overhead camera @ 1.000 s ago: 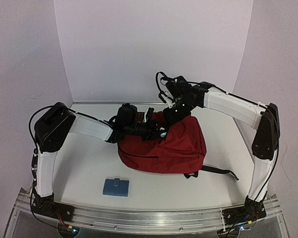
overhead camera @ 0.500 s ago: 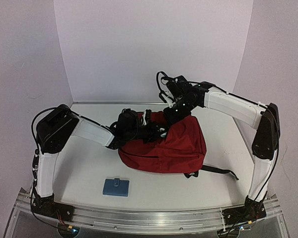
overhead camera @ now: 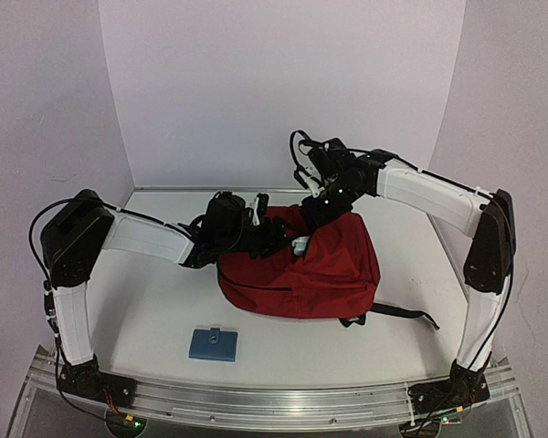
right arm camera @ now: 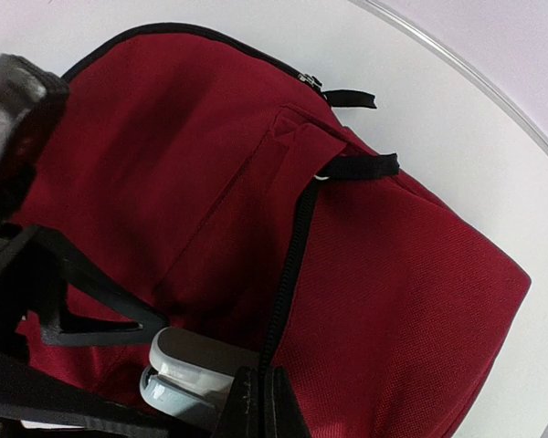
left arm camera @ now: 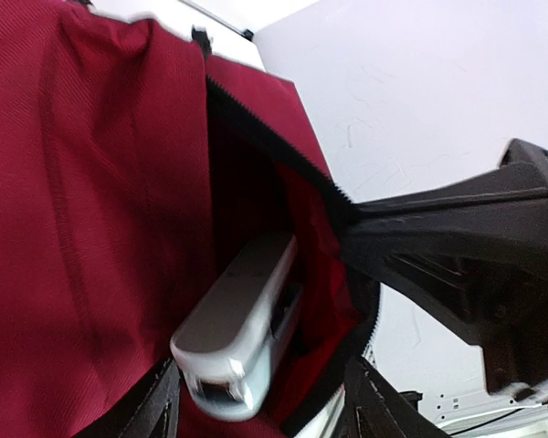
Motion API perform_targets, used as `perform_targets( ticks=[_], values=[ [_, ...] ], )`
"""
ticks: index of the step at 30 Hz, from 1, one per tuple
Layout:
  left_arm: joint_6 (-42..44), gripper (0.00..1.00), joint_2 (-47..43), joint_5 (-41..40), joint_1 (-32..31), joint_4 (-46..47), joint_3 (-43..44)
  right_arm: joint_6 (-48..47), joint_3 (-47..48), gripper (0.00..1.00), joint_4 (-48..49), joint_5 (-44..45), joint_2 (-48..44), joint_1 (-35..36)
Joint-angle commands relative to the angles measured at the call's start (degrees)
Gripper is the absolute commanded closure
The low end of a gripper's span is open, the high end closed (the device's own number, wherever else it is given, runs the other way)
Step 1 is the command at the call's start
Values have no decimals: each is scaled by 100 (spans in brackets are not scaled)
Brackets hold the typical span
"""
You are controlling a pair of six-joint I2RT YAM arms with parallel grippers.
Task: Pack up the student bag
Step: Place the stationery in the student bag.
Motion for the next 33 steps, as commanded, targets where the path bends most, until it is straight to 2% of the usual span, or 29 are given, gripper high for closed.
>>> perform_targets(
  ticks=[1,5,7,10,16,33],
  values=[
    [433,42,-539,-327,149,-863,5,16,68,100,-11,-10,-400,-25],
    [489,56,-575,-302,163,-1130,-34,16,68,100,-9,-12,-413,-25],
    [412,65,-577,-166,148,-970,-202,15,59,100,-9,-12,-417,-25],
    [392,71,-514,-7,81,-807,-279,5,46,100,-9,-11,-414,-23],
    [450,75,-210,68,36,-793,11,-3,-6,100,-11,-44,-420,-25],
    [608,77,1484,581,265,-1258,2605,3,-156,100,-7,-621,-589,-25]
  ],
)
